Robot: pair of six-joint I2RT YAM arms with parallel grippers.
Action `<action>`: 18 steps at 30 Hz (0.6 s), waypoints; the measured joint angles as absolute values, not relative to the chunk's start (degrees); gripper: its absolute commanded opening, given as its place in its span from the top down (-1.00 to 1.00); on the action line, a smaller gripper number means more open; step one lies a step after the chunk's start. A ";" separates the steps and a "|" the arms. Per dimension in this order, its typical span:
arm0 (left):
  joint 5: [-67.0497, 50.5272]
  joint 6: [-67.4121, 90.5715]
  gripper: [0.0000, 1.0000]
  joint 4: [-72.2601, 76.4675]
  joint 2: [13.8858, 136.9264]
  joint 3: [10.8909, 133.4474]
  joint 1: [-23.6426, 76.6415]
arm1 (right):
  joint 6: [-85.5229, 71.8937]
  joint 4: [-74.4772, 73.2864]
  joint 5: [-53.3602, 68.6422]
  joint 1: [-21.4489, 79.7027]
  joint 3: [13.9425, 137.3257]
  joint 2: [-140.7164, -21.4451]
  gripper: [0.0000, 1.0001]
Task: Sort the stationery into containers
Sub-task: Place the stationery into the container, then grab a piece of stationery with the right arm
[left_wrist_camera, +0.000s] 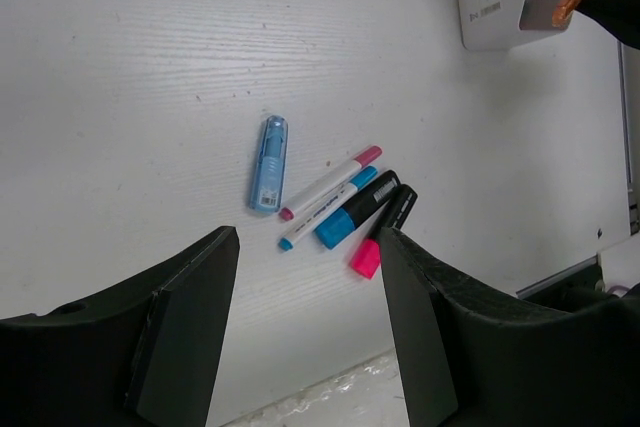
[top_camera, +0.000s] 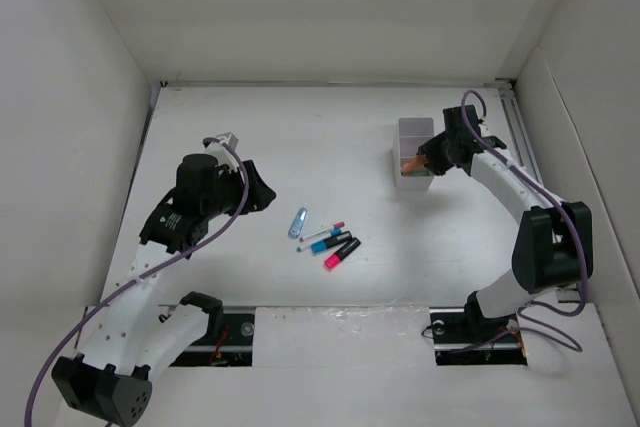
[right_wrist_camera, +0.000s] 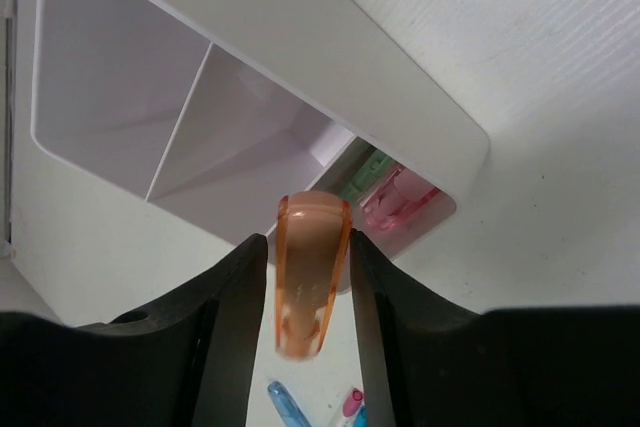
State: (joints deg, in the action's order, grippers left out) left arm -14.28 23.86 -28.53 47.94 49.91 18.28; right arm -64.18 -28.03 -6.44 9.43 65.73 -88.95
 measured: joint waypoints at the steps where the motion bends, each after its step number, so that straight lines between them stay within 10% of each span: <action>1: -14.24 23.86 -0.10 -28.53 47.94 49.91 18.28 | -64.23 -28.01 -6.57 9.45 65.73 -88.95 0.05; 11: -13.87 23.86 -0.10 -28.53 47.94 49.91 18.28 | -64.34 -28.14 -8.60 11.38 65.82 -86.59 -0.13; 18: -13.26 23.83 -0.10 -28.53 47.94 49.91 18.28 | -62.35 -27.81 -9.23 19.84 65.84 -81.34 0.92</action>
